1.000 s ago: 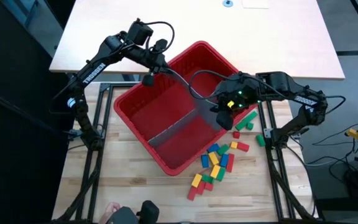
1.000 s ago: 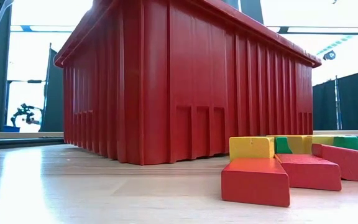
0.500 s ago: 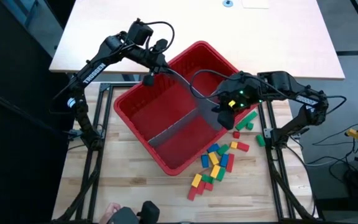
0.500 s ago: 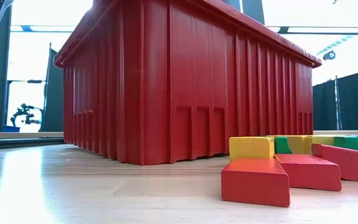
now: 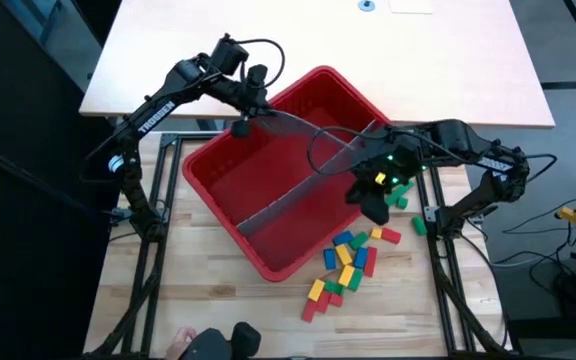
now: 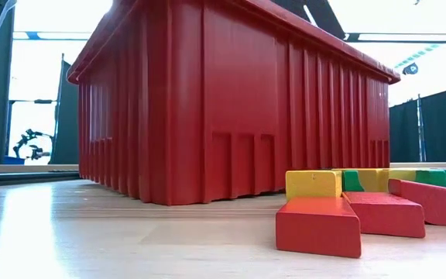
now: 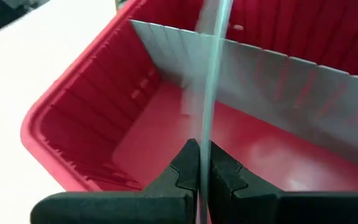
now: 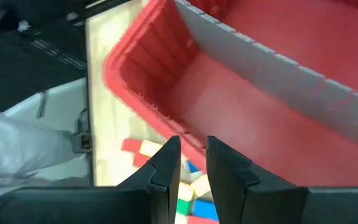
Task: Sort blocks
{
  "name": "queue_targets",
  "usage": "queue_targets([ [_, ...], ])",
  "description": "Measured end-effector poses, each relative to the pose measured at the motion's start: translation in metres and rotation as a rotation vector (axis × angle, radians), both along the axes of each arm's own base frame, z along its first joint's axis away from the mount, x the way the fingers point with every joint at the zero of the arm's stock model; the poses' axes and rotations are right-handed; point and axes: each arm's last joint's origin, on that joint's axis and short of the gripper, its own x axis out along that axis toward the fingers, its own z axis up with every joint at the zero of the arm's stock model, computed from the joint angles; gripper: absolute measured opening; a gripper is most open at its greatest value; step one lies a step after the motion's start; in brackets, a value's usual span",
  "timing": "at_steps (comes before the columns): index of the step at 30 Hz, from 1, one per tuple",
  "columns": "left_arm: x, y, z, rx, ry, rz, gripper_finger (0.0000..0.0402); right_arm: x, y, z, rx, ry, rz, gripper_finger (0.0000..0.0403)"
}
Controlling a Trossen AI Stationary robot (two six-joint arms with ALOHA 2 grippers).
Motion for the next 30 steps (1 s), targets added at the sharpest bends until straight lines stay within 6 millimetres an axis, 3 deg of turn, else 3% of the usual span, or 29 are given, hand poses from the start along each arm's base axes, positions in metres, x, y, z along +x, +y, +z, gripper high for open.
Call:
queue_targets([
  [11, 0.001, 0.000, 0.001, 0.014, -0.013, -0.006, 0.0001, -0.003, -0.009, 0.001, -0.055, -0.005, -0.062, 0.0023],
  [24, 0.000, -0.015, -0.003, -0.011, 0.061, -0.093, 0.0000, -0.035, -0.028, 0.047, -0.208, -0.199, -0.239, 0.0107],
  [30, 0.001, -0.020, 0.001, 0.004, 0.054, -0.111, 0.0000, -0.037, -0.035, 0.051, -0.226, -0.210, -0.276, 0.0132],
])
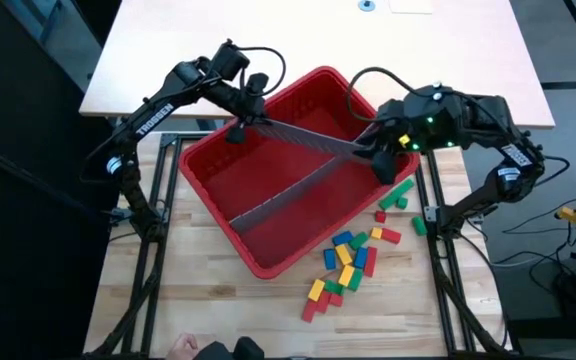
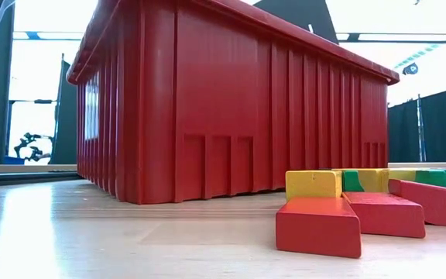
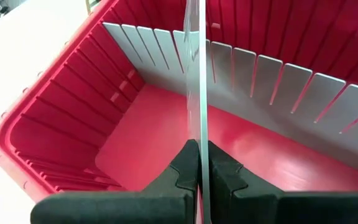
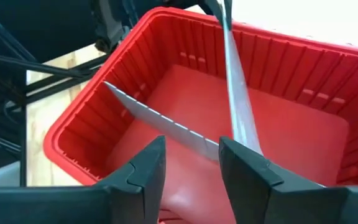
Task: Sort blocks
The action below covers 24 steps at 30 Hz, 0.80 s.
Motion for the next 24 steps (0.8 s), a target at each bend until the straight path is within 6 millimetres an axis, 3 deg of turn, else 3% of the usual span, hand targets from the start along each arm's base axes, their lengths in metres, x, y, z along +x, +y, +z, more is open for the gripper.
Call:
queue_targets([
  [11, 0.000, -0.007, 0.018, 0.043, -0.047, -0.022, 0.0000, 0.029, -0.016, -0.017, -0.055, 0.105, 0.008, 0.0131],
  [17, 0.001, -0.010, 0.018, 0.037, -0.041, -0.028, 0.0000, 0.037, -0.029, -0.028, -0.046, 0.184, -0.026, 0.0130],
  [24, 0.002, -0.011, 0.018, 0.039, -0.042, -0.033, 0.0000, 0.041, -0.031, -0.033, -0.042, 0.220, -0.017, 0.0128],
])
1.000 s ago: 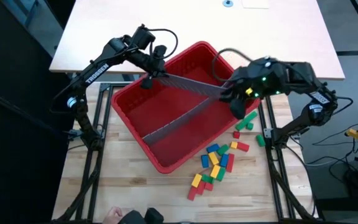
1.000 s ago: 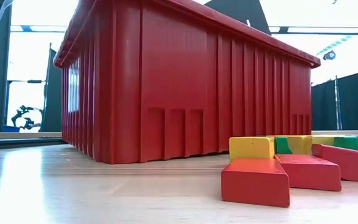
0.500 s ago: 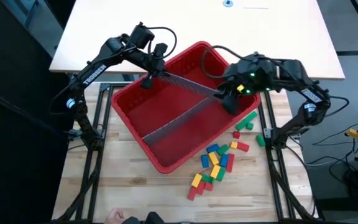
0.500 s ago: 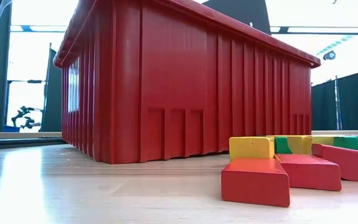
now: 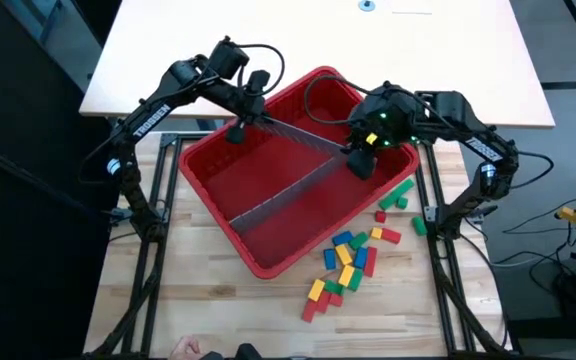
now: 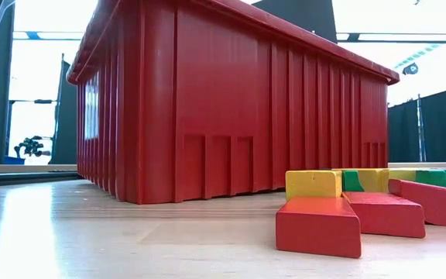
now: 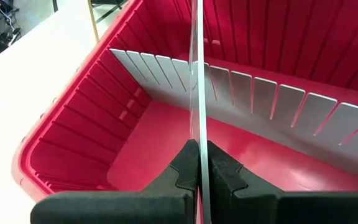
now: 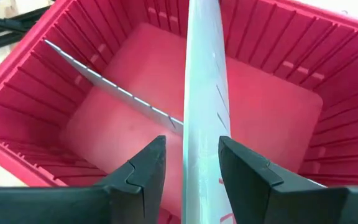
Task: Sort blocks
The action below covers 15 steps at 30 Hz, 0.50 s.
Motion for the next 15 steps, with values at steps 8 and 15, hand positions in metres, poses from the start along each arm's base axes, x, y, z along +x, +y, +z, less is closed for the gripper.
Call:
queue_targets([
  [8, 0.001, 0.001, 0.001, 0.015, -0.012, -0.005, 0.0000, -0.004, 0.001, -0.006, 0.018, 0.083, 0.002, 0.0078],
  [15, -0.002, -0.002, 0.016, 0.051, -0.057, -0.005, 0.0000, -0.007, 0.002, -0.007, 0.022, 0.112, 0.004, 0.0008],
])
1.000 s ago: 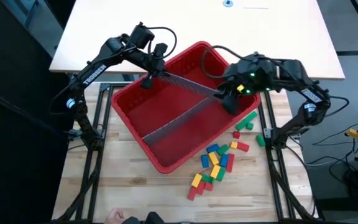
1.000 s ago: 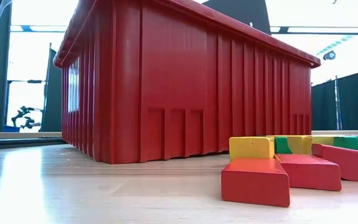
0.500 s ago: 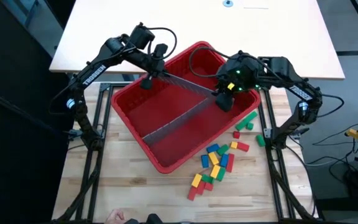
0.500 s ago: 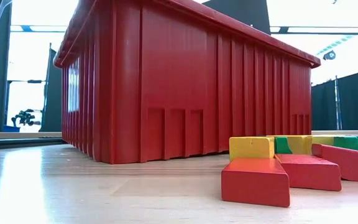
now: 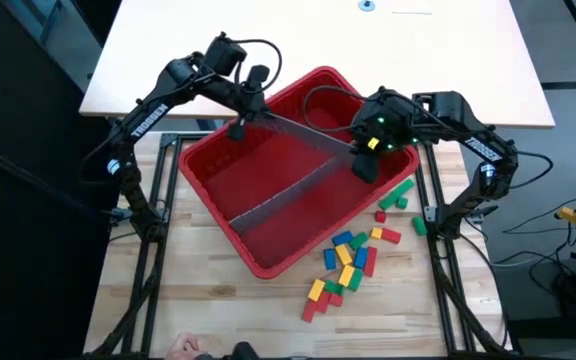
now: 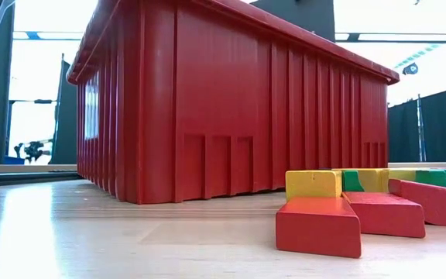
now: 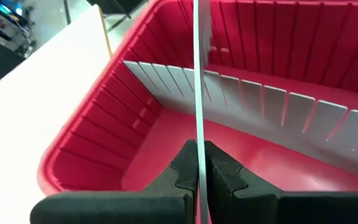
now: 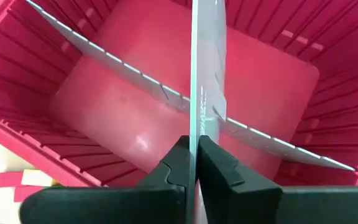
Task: Sort blocks
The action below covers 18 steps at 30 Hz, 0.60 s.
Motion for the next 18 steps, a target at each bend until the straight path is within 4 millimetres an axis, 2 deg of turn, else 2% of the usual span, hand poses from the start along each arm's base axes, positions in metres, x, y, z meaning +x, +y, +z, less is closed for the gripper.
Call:
queue_targets([
  [5, -0.004, -0.002, 0.011, 0.025, -0.033, 0.003, 0.0001, 0.001, 0.001, 0.000, 0.037, -0.017, 0.027, 0.0002],
  [18, -0.003, 0.001, 0.017, 0.060, -0.085, 0.006, 0.0001, 0.005, 0.005, 0.004, 0.139, -0.097, 0.093, 0.0001],
])
